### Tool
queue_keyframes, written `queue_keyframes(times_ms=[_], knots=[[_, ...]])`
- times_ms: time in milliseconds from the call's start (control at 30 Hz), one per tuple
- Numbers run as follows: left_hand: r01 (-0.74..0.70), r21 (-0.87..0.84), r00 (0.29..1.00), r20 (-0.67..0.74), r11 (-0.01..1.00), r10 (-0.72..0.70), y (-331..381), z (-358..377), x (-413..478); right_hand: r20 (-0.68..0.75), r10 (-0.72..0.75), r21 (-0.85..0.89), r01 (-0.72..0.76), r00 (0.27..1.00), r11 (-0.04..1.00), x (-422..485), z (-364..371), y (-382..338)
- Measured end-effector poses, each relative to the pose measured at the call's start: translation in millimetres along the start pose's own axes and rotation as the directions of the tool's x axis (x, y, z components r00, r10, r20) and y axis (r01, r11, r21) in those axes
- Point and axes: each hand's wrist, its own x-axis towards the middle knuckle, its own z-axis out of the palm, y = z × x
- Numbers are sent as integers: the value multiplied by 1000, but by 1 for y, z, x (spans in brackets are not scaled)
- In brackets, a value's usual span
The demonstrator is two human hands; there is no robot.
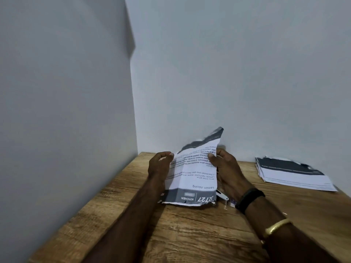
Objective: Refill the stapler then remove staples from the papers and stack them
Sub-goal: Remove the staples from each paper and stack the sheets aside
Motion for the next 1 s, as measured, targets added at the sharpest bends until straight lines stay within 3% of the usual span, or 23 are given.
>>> queue_keyframes(times_ms=[167,367,467,567,700,833,900,1000], knots=[[14,-145,998,62,989,-5,1,18,-9,-157,-94,-121,75,983,990,-3,-40,-12],[-30,-129,969,241,991,61,14,43,-29,-301,-270,-358,153,915,921,-8,-87,-12],[-215,48,947,254,976,196,5,50,-30,-265,-290,-492,130,919,861,-8,-102,-15],[-382,189,914,222,904,340,-4,48,-27,-220,-369,-693,121,903,710,-10,-108,-22],[-512,319,859,165,798,485,-6,46,-21,-179,-465,-808,139,867,572,-14,-105,-31],[-542,190,839,72,819,539,-8,51,-25,-155,-607,-781,280,779,558,-20,-92,-38],[-523,117,852,82,844,517,-8,54,-32,-145,-665,-739,367,732,565,-26,-81,-39],[-460,-20,875,162,888,457,-4,63,-45,-60,-753,-724,491,655,485,-35,-65,-38]])
